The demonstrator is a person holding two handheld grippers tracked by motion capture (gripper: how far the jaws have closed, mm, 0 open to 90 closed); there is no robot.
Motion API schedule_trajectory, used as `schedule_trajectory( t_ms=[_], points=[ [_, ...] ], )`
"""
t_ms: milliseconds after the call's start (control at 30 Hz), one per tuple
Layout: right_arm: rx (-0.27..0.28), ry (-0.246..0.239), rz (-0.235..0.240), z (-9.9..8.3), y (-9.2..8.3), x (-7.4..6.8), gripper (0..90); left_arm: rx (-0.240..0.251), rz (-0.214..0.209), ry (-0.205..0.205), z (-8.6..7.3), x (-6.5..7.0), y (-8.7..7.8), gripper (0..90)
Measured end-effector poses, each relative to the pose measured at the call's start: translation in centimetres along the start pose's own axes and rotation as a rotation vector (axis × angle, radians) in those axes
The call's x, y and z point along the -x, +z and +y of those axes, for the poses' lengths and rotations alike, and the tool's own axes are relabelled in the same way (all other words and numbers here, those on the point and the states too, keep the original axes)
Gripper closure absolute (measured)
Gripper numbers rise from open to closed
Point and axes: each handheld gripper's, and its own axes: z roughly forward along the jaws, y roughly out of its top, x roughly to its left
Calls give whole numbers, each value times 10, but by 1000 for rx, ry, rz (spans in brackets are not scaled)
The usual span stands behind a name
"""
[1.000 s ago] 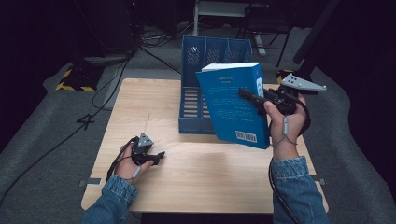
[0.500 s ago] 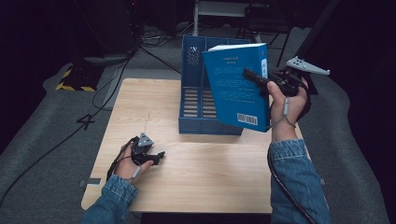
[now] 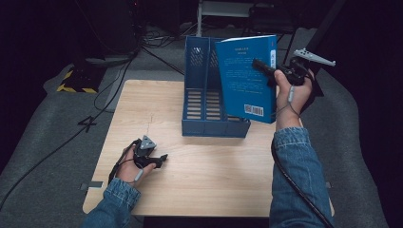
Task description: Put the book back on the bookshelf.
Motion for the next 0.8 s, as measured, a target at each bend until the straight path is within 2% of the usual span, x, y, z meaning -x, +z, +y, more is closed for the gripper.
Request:
schedule_trajectory(
  t_ms=[200, 367, 533, 800],
  points=[
    [-16, 5, -14, -1, 10, 12, 621, 0, 2, 0, 0, 0, 0, 321],
    [-1, 17, -15, 0, 16, 29, 620, -4, 2, 5, 0, 0, 0, 321],
    [4, 23, -16, 1, 18, 39, 620, -6, 0, 4, 0, 0, 0, 321],
    [-5, 56, -66, -3, 22, 54, 620, -5, 3, 3, 1, 0, 0, 321]
  ],
)
